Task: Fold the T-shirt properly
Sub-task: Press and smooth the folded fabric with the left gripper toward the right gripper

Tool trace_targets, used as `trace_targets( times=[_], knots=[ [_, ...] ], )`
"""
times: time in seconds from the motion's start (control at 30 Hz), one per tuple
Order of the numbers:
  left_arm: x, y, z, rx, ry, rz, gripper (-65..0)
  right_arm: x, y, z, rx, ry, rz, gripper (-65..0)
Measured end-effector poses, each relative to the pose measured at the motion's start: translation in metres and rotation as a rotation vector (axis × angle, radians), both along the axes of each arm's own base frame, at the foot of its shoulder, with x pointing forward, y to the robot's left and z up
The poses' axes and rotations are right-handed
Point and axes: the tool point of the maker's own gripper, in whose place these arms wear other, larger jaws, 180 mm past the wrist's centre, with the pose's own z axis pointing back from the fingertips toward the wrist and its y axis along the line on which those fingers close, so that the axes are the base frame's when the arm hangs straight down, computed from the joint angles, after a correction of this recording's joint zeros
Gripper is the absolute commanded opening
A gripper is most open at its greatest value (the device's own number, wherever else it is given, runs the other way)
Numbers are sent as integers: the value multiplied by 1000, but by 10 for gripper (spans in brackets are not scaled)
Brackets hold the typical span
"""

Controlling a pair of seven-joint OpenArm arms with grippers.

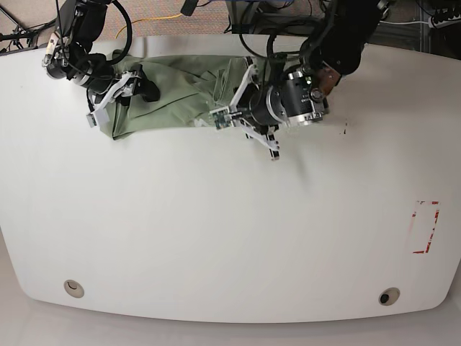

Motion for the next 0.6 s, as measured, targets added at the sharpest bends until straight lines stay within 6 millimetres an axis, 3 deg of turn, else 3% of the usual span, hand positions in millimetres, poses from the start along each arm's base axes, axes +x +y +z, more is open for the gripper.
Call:
trace_targets(
  times=[0.13,0.23,0.43,0.6],
  knots=[
    [0,-7,3,-23,4,10,-308,0,0,0,0,0,0,-228],
    [-8,-21,6,-55,18,-23,-240,0,0,0,1,-1,0,-228],
    [-13,-30,-6,-39,56,-48,-251,1,0,0,-2,-1,0,-228],
    [-13,-25,-38,22,145,-40,-254,1,0,1,-1,-2,0,-228]
  ],
)
